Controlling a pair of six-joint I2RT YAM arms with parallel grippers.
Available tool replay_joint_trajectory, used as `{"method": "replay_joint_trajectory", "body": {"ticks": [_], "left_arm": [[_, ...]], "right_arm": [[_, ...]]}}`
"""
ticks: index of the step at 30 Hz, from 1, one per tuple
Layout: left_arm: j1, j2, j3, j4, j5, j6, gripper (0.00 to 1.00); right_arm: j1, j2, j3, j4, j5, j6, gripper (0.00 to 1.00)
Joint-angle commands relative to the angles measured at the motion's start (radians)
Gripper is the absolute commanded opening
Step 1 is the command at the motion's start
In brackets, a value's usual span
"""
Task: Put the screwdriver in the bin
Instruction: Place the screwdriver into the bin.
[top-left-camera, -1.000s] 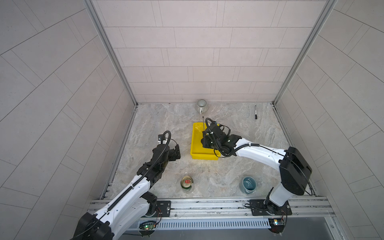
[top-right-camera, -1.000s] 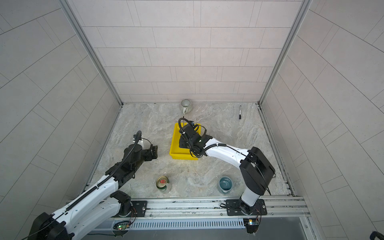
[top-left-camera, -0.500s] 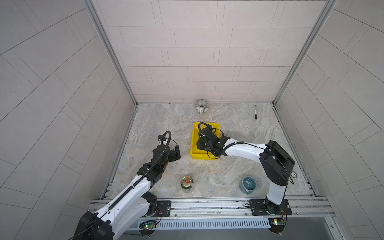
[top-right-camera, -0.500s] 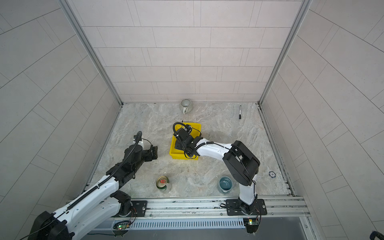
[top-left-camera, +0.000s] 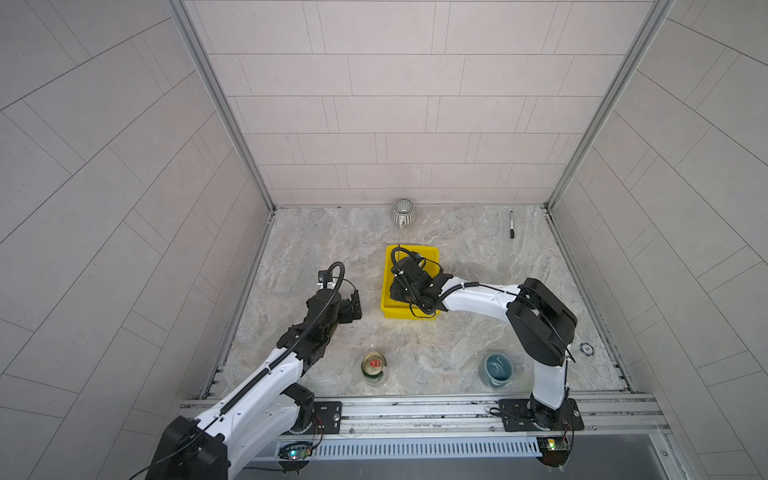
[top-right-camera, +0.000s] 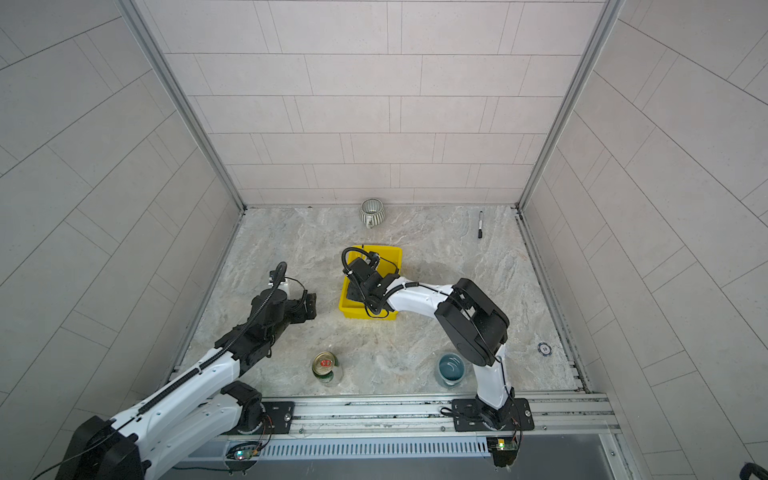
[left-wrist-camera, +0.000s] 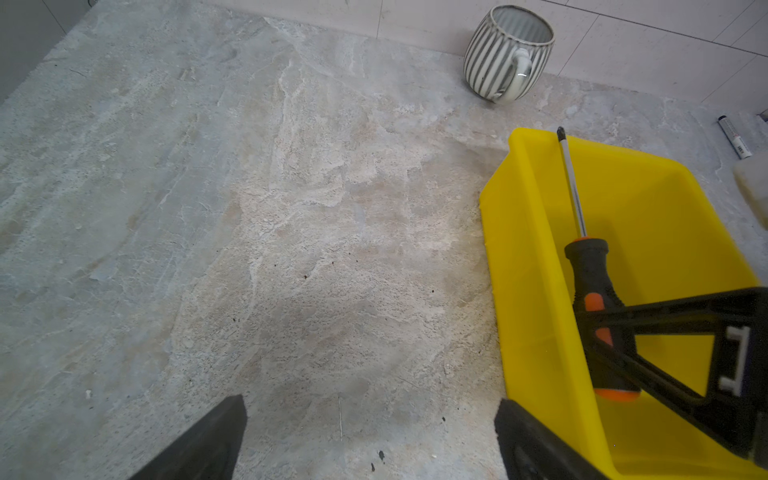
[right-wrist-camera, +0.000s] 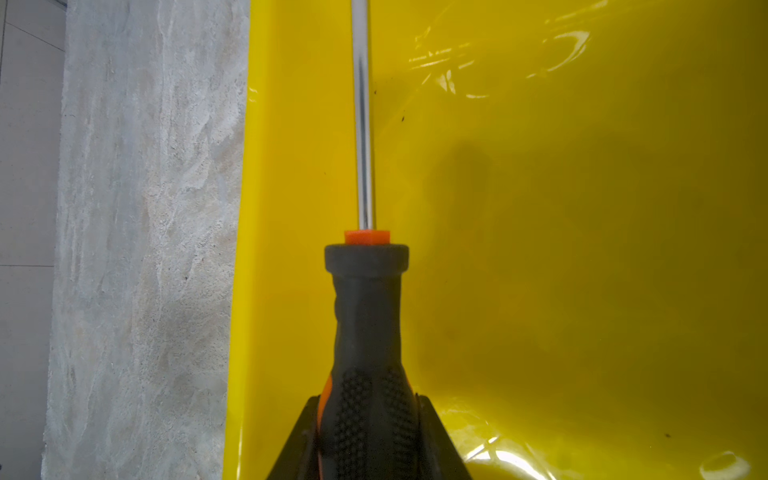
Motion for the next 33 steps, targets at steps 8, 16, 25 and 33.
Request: {"method": "replay_joint_trajectory", "body": {"ticks": [8,16,25,33], "left_arm": [[0.000,-0.059,-0.012,0.000,-0.022,-0.008,1.00],[0.000,-0.060,-0.007,-0.015,-0.031,-0.008,1.00],[0.000,-0.061,-0.013,-0.004,-0.029,-0.012,1.00],[0.000,-0.027,-0.004,0.002,0.000,-0.012,1.00]], "right_arm": [[0.010,0.002,0.054,-0.047,0.021,0.003,0.43],[0.010,-0.119,0.028,-0.115,0.064,-0.034,0.45],[0.010,-0.436,-0.164,-0.322,0.273,-0.346,0.50],[-0.001,-0.662,-0.375,-0.360,0.530,-0.472,0.58]]}}
